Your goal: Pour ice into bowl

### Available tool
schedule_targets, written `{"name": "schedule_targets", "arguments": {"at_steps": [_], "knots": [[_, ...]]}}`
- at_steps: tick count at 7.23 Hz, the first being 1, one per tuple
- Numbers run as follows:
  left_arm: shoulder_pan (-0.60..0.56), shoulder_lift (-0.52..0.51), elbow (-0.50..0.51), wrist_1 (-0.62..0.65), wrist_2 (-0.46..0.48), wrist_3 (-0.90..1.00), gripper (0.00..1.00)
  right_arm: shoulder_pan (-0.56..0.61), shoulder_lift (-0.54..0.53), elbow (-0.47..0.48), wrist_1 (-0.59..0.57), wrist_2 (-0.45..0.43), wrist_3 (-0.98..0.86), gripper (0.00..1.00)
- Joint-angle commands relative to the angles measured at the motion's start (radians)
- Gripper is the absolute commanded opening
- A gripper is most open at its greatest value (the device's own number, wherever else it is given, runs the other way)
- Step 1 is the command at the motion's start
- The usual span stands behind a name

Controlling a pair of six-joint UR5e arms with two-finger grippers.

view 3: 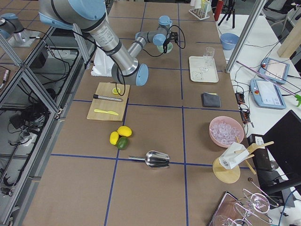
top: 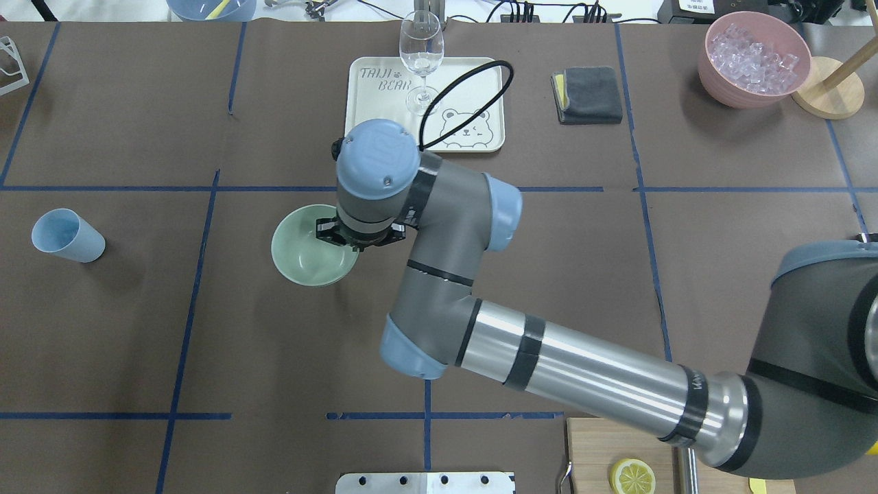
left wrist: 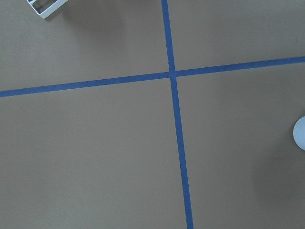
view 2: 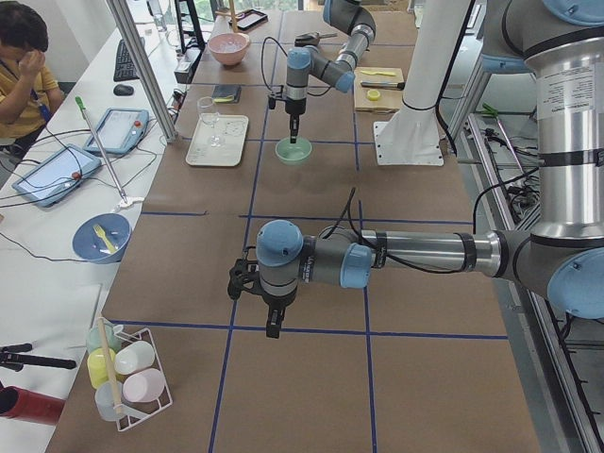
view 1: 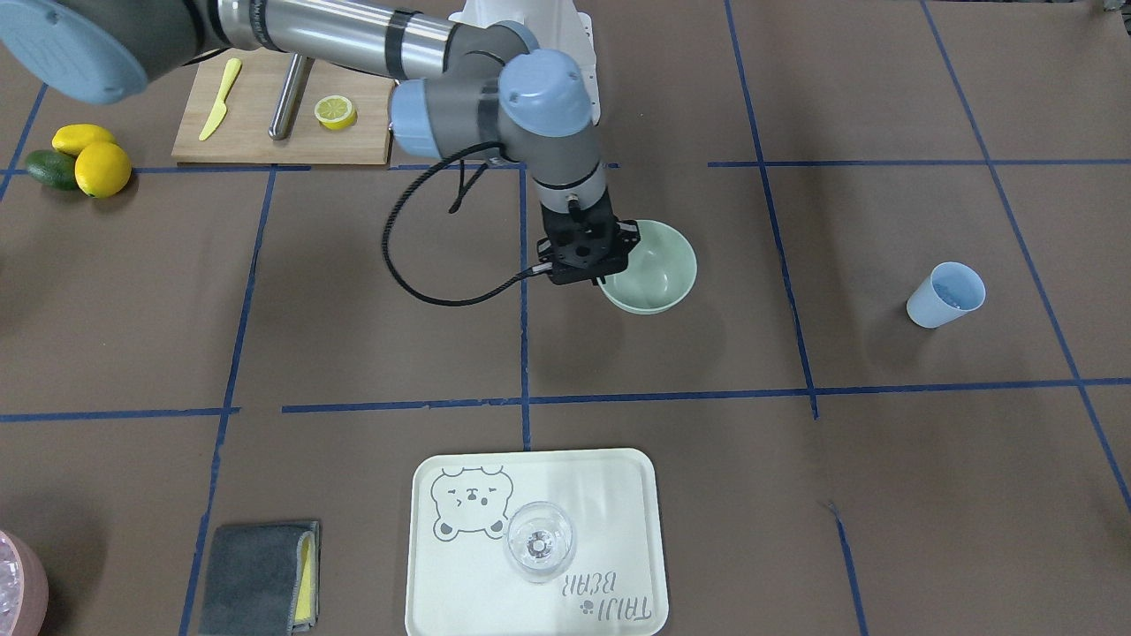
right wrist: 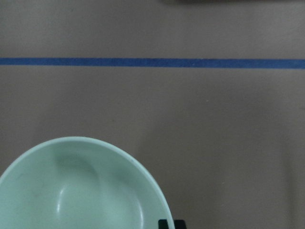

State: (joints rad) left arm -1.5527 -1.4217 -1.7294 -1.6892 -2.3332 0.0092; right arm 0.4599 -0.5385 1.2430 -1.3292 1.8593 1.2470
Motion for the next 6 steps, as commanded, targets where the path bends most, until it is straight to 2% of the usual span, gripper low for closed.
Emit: {"name": "schedule_targets", "arguments": {"at_steps": [1,2,3,4,5,6], "knots": [[0.0,0.001,0.001,0.002,0.0,0.0,1.0,-0.044,0.057,-0.1,-0.001,-0.04,0.043,0.0],[0.0,0.001,0.001,0.002,0.0,0.0,1.0,-0.044,0.06,-0.118,-0.001,-0.045,0.051,0.4],[0.0,0.001,0.001,0.002,0.0,0.0,1.0,-0.044,0.058,-0.12,0.001,-0.066,0.051,0.89],[0.002,0.001,0.001,0.002,-0.002,0.0,1.0,-0.04,0.058,-0.116,0.001,-0.066,0.042,1.0],[0.0,0.001,-0.004,-0.004,-0.002,0.0,1.0,0.0,0.058,-0.068,-0.025,-0.043,0.035,1.0],[0.0,-0.002,-0.007,-0.009,0.001,0.003,1.0,0.072,0.055,-0.006,-0.123,0.031,-0.015,1.0]]}}
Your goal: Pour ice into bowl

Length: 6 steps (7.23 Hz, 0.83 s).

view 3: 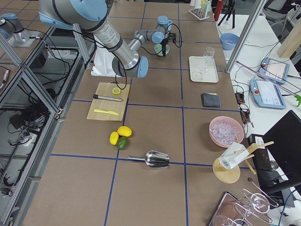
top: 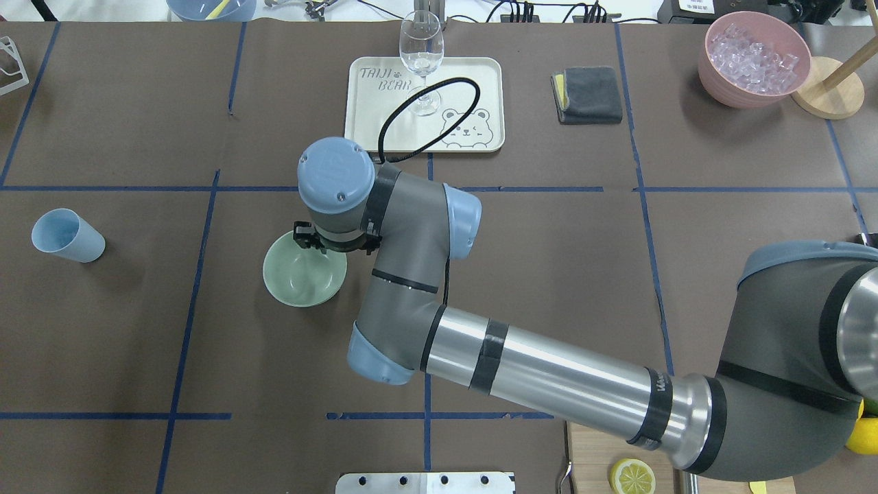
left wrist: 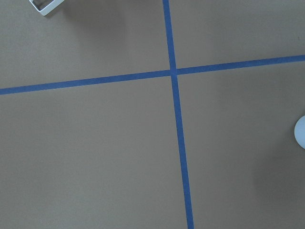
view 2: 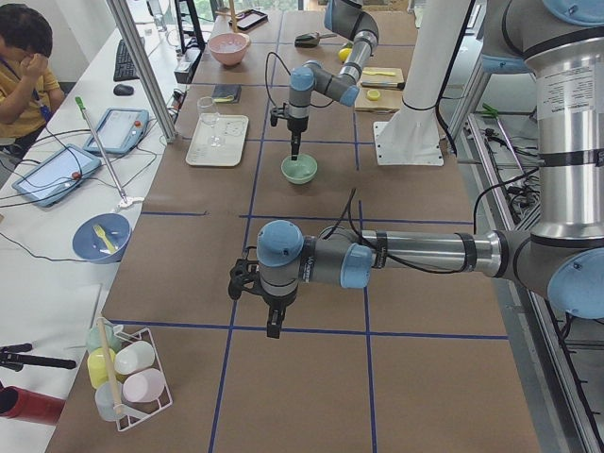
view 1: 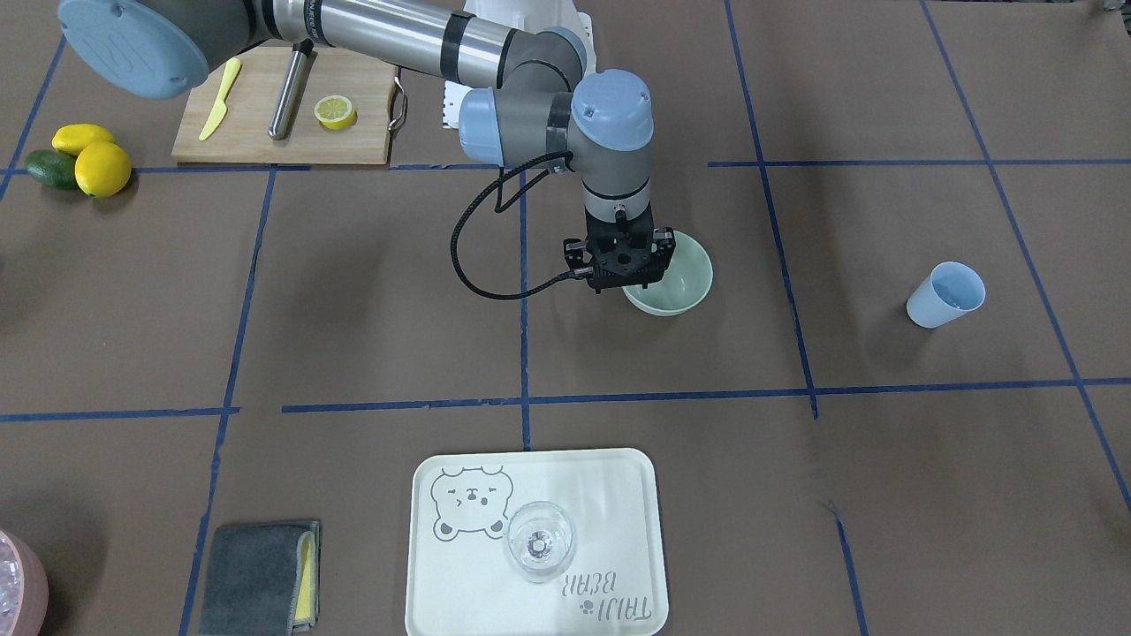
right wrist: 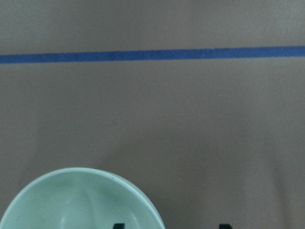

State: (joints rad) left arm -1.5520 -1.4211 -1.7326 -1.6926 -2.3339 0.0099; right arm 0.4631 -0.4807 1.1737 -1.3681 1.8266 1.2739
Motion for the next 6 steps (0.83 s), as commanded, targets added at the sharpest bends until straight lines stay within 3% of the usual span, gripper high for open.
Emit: {"name": "schedule_targets", "arguments": {"at_steps": [1,2,3,4,6], "knots": [[0.0,-0.004,-0.004,-0.062,0.01,0.002,1.0,0.153,-0.025,0.163,-0.226,0.136,-0.162,1.0],[0.001,-0.007,-0.008,-0.079,0.002,0.001,1.0,0.251,-0.1,0.296,-0.34,0.169,-0.306,1.0],[0.001,-0.021,-0.021,-0.099,0.002,0.001,1.0,0.373,-0.236,0.405,-0.368,0.251,-0.514,1.0],[0.003,-0.027,-0.021,-0.173,0.001,0.001,1.0,0.507,-0.369,0.459,-0.368,0.354,-0.747,1.0],[0.003,-0.028,-0.01,-0.346,0.002,-0.011,1.0,0.781,-0.548,0.437,-0.371,0.494,-1.207,1.0]]}}
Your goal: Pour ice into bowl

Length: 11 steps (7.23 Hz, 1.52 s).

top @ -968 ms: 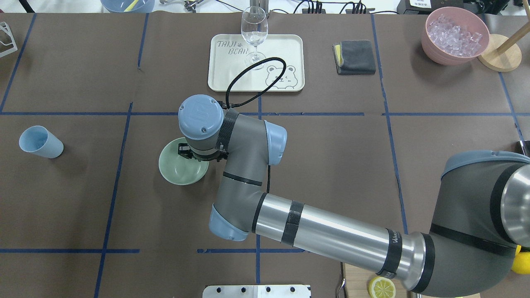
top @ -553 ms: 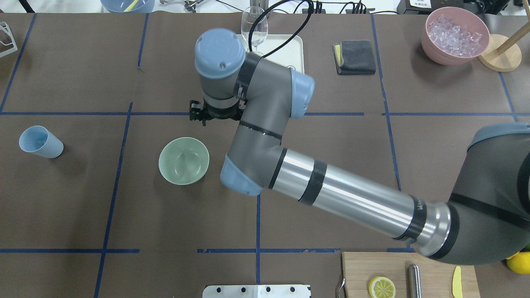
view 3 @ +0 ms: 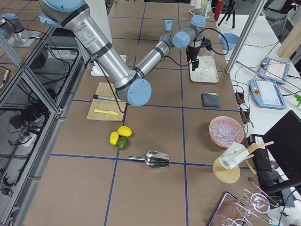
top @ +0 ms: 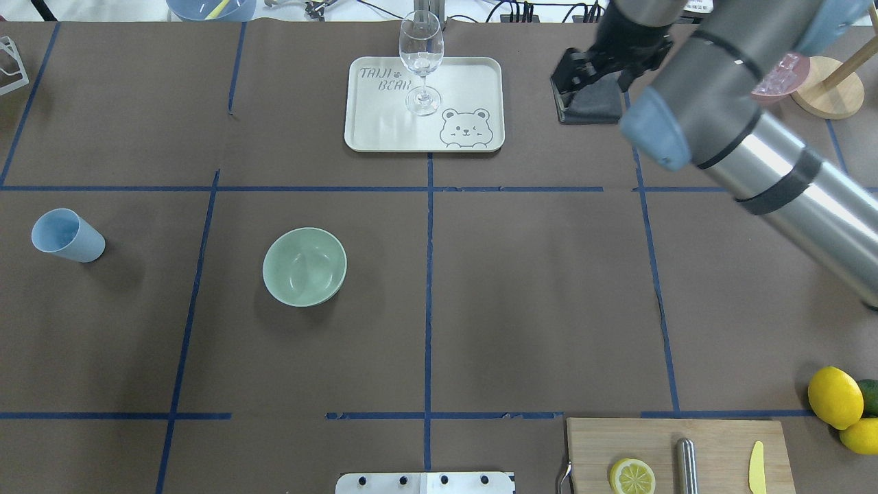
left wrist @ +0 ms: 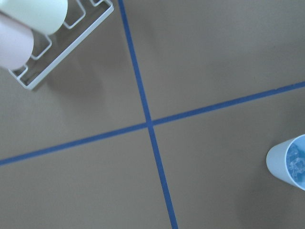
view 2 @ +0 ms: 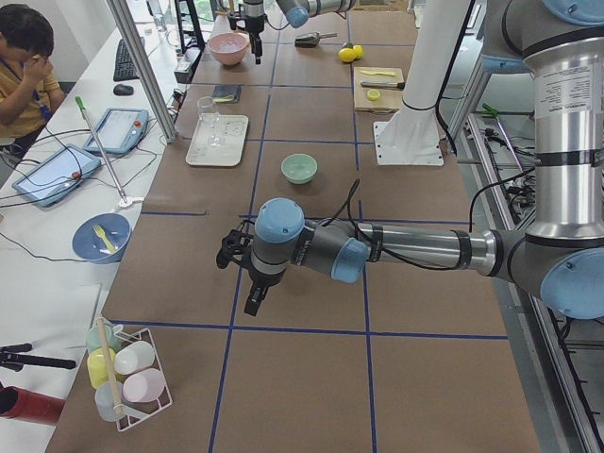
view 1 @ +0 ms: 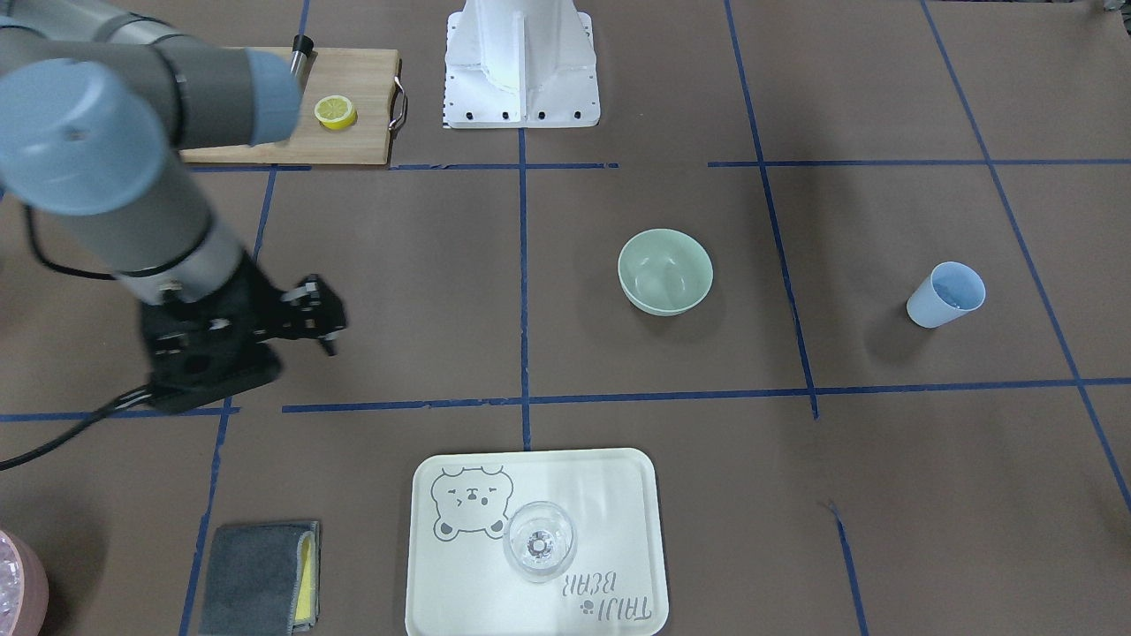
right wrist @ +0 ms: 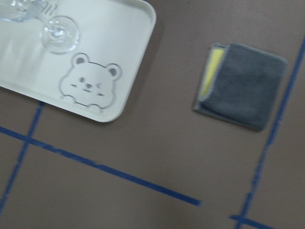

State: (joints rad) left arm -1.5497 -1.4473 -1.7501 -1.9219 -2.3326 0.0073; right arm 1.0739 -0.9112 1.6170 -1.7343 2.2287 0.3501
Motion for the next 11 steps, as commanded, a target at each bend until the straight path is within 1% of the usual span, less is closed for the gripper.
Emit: {"name": "schedule_targets", "arguments": {"at_steps": [1,2,3,4,5,6,7,8,9,10,11], "knots": [[0.0,0.001,0.007,-0.29,0.004,-0.012,1.0,0.275,-0.171,-0.064,-0.007,0.127,-0.491,1.0],[0.0,-0.001,0.029,-0.445,-0.001,-0.018,1.0,0.34,-0.225,-0.1,-0.007,0.111,-0.604,1.0],[0.008,-0.005,0.034,-0.471,-0.034,-0.19,1.0,0.404,-0.307,-0.107,-0.002,0.106,-0.697,1.0],[0.02,-0.004,0.031,-0.57,-0.11,-0.366,1.0,0.467,-0.395,-0.089,0.004,0.123,-0.739,1.0],[0.075,0.023,0.032,-0.683,-0.105,-0.413,1.0,0.494,-0.434,-0.063,0.004,0.123,-0.741,1.0],[0.165,0.054,0.012,-0.754,-0.006,-0.465,1.0,0.492,-0.457,-0.046,0.004,0.121,-0.74,1.0],[0.298,0.08,-0.014,-0.805,0.1,-0.633,1.0,0.492,-0.469,-0.031,0.006,0.12,-0.737,1.0],[0.451,0.12,-0.061,-0.818,0.274,-0.802,1.0,0.492,-0.486,-0.016,0.006,0.118,-0.729,1.0],[0.614,0.166,-0.084,-0.819,0.482,-0.902,1.0,0.492,-0.506,0.001,0.006,0.112,-0.735,1.0],[0.734,0.204,-0.083,-0.819,0.633,-0.97,1.0,0.494,-0.521,0.02,0.006,0.112,-0.734,1.0],[0.819,0.241,-0.082,-0.821,0.739,-1.037,1.0,0.494,-0.534,0.036,0.006,0.112,-0.728,1.0]]}}
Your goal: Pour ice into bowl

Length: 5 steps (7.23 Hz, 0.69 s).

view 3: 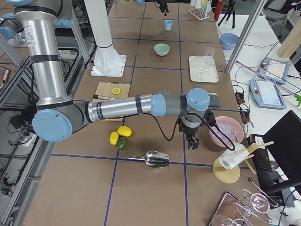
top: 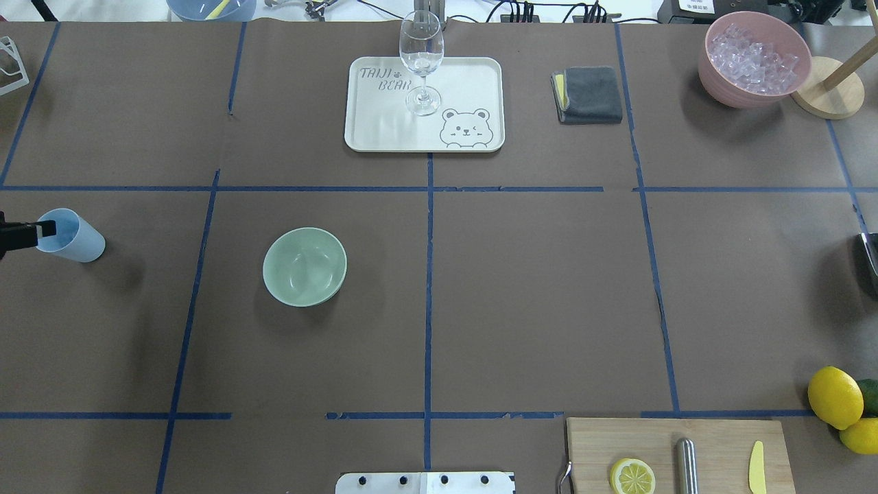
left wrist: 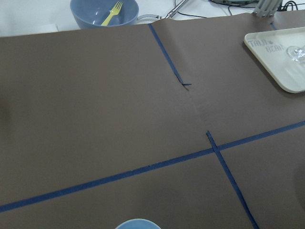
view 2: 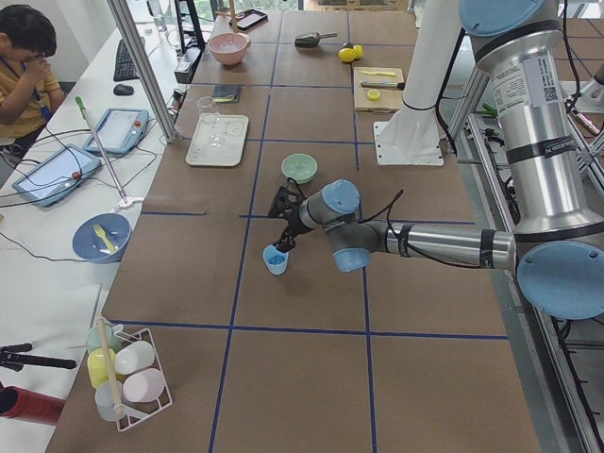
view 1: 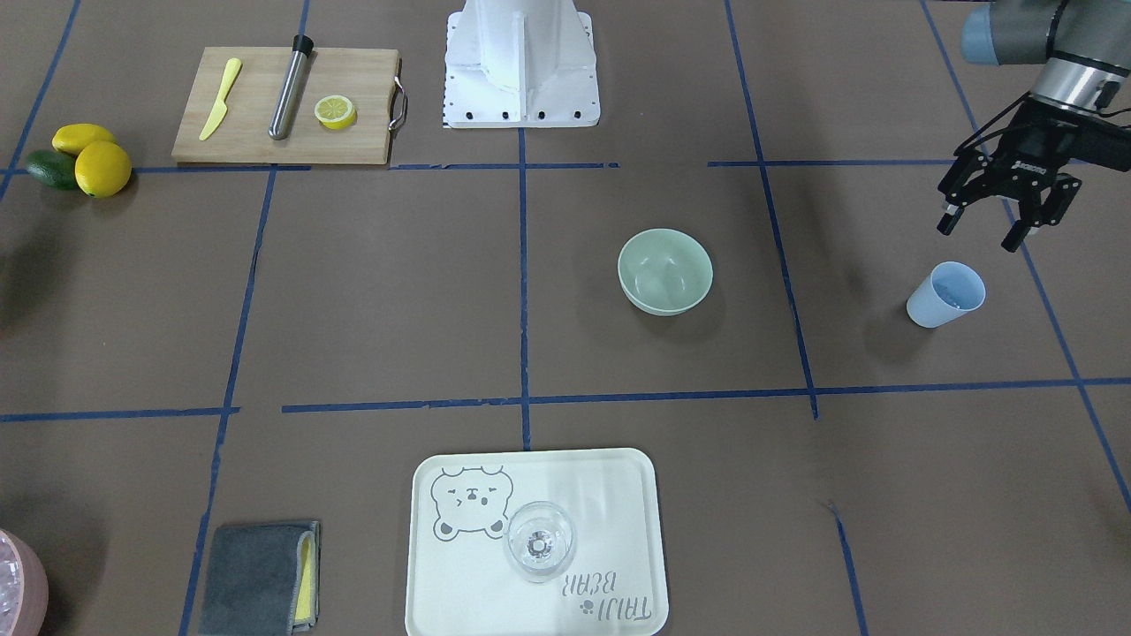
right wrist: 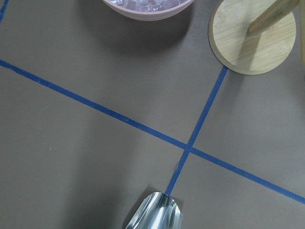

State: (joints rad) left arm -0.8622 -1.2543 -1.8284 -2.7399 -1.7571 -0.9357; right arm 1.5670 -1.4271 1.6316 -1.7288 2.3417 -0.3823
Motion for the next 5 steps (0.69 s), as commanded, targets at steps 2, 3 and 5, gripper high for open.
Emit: {"name": "schedule_targets", "arguments": {"at_steps": [2,3,5], "knots": [[0.277,0.072,0.018,-0.007,0.327,-0.263,1.0,-0.001,-0.027,0.03,0.0,-0.002,0.005,1.0],[0.317,0.072,0.036,-0.007,0.393,-0.315,1.0,0.001,-0.033,0.036,0.0,-0.002,0.003,1.0],[0.325,0.058,0.081,-0.009,0.449,-0.321,0.97,0.001,-0.042,0.05,0.0,-0.002,0.005,1.0]]}}
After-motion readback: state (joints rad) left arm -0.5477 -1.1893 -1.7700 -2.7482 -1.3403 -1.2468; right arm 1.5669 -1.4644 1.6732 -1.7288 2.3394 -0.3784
